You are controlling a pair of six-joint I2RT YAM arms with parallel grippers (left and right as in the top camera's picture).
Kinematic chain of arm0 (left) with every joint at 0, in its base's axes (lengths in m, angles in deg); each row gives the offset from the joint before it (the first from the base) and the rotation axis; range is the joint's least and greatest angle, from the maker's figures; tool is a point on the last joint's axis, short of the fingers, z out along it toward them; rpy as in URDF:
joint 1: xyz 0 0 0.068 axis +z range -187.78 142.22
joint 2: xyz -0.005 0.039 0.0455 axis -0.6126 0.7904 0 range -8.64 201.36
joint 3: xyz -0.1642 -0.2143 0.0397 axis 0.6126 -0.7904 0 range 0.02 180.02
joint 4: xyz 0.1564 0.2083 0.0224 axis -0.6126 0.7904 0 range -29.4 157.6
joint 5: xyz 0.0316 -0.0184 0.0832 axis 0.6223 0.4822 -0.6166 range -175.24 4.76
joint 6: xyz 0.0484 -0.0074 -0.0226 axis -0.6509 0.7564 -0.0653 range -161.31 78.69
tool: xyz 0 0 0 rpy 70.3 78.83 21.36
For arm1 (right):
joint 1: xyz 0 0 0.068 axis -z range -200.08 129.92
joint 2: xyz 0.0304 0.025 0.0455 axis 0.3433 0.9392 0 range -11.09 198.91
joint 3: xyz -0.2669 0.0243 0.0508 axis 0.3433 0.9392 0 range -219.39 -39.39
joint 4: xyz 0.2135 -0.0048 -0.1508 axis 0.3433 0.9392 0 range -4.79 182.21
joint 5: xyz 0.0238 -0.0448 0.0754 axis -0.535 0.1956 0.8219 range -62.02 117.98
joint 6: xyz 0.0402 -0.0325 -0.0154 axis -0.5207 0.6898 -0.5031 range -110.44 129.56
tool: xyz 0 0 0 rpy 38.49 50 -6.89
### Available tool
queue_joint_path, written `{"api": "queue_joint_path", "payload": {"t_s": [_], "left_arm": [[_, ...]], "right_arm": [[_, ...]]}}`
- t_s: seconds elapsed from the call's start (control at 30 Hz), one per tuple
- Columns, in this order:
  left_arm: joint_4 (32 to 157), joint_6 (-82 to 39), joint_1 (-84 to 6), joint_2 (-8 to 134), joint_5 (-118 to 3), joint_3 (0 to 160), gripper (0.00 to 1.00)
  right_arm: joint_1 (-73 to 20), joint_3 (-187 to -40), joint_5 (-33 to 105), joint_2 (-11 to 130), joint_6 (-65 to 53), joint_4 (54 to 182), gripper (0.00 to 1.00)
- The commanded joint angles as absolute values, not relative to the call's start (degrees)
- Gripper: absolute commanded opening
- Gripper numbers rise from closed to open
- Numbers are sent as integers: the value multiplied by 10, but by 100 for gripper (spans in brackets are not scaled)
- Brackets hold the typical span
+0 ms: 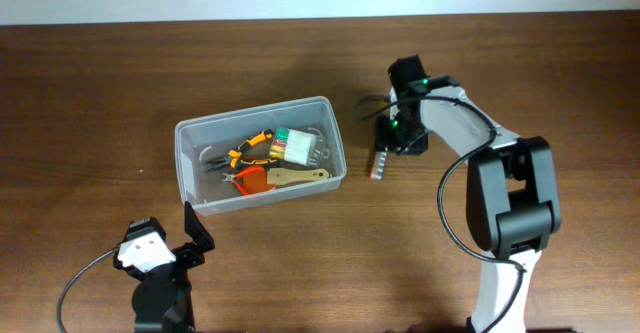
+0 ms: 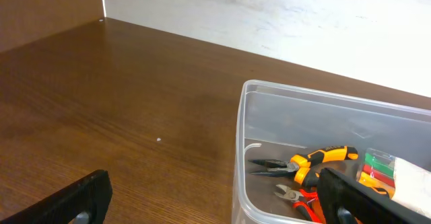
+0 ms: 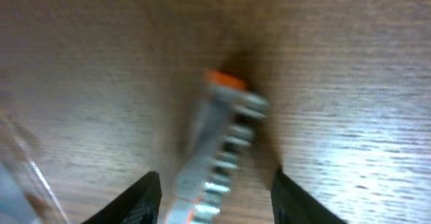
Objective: Pack container
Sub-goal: 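Grasp the orange bit strip with the right gripper, then carry the orange bit strip into the container and release it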
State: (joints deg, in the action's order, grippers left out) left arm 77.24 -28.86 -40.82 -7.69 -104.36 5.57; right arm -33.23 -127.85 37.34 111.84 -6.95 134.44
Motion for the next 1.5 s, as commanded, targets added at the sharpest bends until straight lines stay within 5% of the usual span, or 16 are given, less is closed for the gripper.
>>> {"api": "queue_joint_path", "payload": {"t_s": [0.0, 0.3, 0.5, 0.87, 1.03, 1.47], "left_arm": [[773, -294, -410, -80, -1046, 53, 99], [773, -294, -410, -80, -1046, 53, 99], [773, -294, -410, -80, -1046, 53, 99], [773, -294, -410, -80, -1046, 53, 99], [773, -294, -410, -80, -1046, 53, 99], [773, -294, -410, -80, -1046, 53, 99]], "right_arm": [[-336, -1257, 369, 1121, -74, 1335, 52], [-336, -1241, 368, 1122, -75, 1319, 25], [-331, -1258, 363, 1121, -73, 1311, 24], [-360, -1602, 367, 1078, -19, 1532, 9], [-453, -1695, 368, 1078, 139, 1548, 4], [-625, -1607, 369, 1148, 636, 1433, 4]]}}
